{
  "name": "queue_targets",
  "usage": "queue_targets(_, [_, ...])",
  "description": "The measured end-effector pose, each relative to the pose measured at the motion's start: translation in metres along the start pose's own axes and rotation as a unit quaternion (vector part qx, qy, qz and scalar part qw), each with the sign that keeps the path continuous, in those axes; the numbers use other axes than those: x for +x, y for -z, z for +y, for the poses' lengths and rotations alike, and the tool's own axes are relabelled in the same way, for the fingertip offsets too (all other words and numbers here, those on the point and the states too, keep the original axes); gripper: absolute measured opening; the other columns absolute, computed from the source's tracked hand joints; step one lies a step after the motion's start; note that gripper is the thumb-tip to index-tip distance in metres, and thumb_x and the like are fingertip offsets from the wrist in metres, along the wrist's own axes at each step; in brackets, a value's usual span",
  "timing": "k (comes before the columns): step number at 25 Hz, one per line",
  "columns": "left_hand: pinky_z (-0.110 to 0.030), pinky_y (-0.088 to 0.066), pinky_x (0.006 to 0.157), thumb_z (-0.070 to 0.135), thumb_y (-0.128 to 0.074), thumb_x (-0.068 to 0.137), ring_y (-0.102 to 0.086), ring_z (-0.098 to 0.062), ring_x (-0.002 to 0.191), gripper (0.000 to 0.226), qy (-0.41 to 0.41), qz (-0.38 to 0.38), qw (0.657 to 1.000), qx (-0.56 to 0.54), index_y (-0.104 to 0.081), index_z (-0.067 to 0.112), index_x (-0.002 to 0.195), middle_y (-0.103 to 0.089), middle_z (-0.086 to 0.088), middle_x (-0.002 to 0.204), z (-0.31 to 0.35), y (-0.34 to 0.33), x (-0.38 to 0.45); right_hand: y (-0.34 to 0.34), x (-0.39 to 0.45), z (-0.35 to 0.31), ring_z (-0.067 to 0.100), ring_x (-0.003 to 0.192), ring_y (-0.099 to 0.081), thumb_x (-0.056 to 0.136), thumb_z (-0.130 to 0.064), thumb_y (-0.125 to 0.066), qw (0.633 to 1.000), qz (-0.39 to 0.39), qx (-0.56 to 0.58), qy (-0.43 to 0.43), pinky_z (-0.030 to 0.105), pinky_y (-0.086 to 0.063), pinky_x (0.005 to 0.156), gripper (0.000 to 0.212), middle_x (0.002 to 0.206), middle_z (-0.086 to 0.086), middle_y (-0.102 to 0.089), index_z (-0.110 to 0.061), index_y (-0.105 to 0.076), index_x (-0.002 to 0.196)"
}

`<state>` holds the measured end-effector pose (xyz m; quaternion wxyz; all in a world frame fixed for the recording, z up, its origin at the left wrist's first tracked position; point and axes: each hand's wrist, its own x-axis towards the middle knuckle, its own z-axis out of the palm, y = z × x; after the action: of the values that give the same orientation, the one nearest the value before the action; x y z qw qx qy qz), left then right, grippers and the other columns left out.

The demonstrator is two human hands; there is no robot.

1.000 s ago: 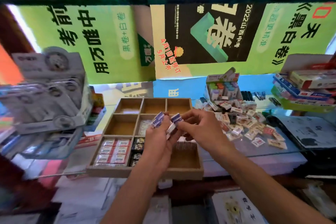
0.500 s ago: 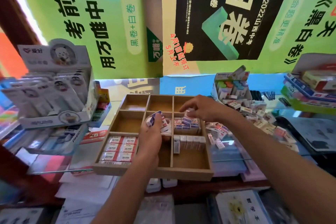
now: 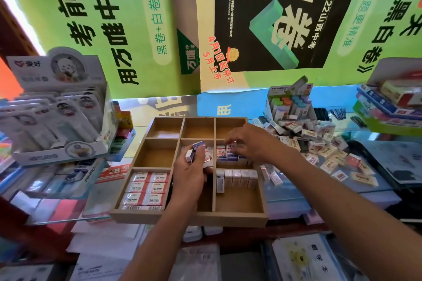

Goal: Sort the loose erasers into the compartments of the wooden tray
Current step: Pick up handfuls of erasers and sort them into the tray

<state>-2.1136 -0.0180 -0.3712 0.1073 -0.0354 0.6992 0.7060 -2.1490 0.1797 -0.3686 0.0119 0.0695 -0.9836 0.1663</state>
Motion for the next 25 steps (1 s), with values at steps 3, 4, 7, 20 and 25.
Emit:
queue_targets(3, [-0.013, -0.047, 0.048, 0.039, -0.048, 0.101, -0.068, -0.002, 0.062, 0.028, -0.009, -0.007, 1.0, 0.01, -0.058, 0.022, 0.121, -0.07, -0.007, 0.098, -0.002, 0.0, 0.001, 0.001, -0.005, -0.003, 0.018, 0.117, -0.047, 0.094, -0.035, -0.063, 0.994, -0.016, -0.101, 0.027, 0.039, -0.044, 0.094, 0.027, 0.137, -0.011, -0.058, -0.034, -0.068, 0.12])
queue_targets(4, [-0.013, -0.047, 0.048, 0.04, -0.048, 0.101, -0.068, -0.003, 0.063, 0.029, -0.011, -0.006, 1.0, 0.012, -0.057, 0.023, 0.123, -0.07, -0.007, 0.099, -0.002, 0.0, 0.001, 0.0, -0.007, -0.004, 0.019, 0.122, -0.044, 0.096, -0.038, -0.059, 0.986, -0.022, -0.163, 0.038, 0.04, -0.041, 0.097, 0.026, 0.146, -0.011, -0.05, -0.036, -0.068, 0.12])
queue_targets(7, [-0.014, -0.047, 0.048, 0.041, -0.049, 0.1, -0.068, -0.006, 0.066, 0.029, -0.011, -0.009, 1.0, 0.017, -0.056, 0.027, 0.124, -0.071, -0.004, 0.1, 0.002, -0.001, 0.001, -0.003, -0.013, -0.011, 0.023, 0.132, -0.039, 0.098, -0.04, -0.054, 0.982, 0.031, -0.187, 0.019, 0.044, -0.035, 0.105, 0.027, 0.154, -0.005, -0.039, -0.033, -0.068, 0.121])
queue_targets(20, [-0.026, -0.033, 0.052, 0.025, -0.031, 0.1, -0.044, -0.012, 0.061, 0.038, 0.065, -0.124, 0.986, -0.087, -0.061, 0.008, 0.117, -0.053, -0.005, 0.077, 0.015, -0.017, 0.019, 0.018, -0.045, -0.014, 0.02, 0.06, -0.068, 0.091, -0.012, -0.067, 0.697, 0.136, 0.669, -0.218, 0.027, -0.056, 0.05, 0.013, 0.082, 0.016, -0.072, -0.006, -0.063, 0.102])
queue_targets(25, [-0.027, -0.051, 0.07, 0.015, -0.061, 0.095, -0.065, -0.017, 0.094, 0.023, -0.007, -0.076, 0.993, 0.093, -0.061, 0.021, 0.117, -0.067, -0.004, 0.109, 0.022, -0.026, 0.031, 0.021, -0.058, 0.0, 0.028, 0.062, -0.071, 0.098, -0.01, -0.057, 0.666, 0.121, 0.692, -0.252, 0.031, -0.058, 0.049, 0.012, 0.085, 0.014, -0.068, -0.013, -0.06, 0.109])
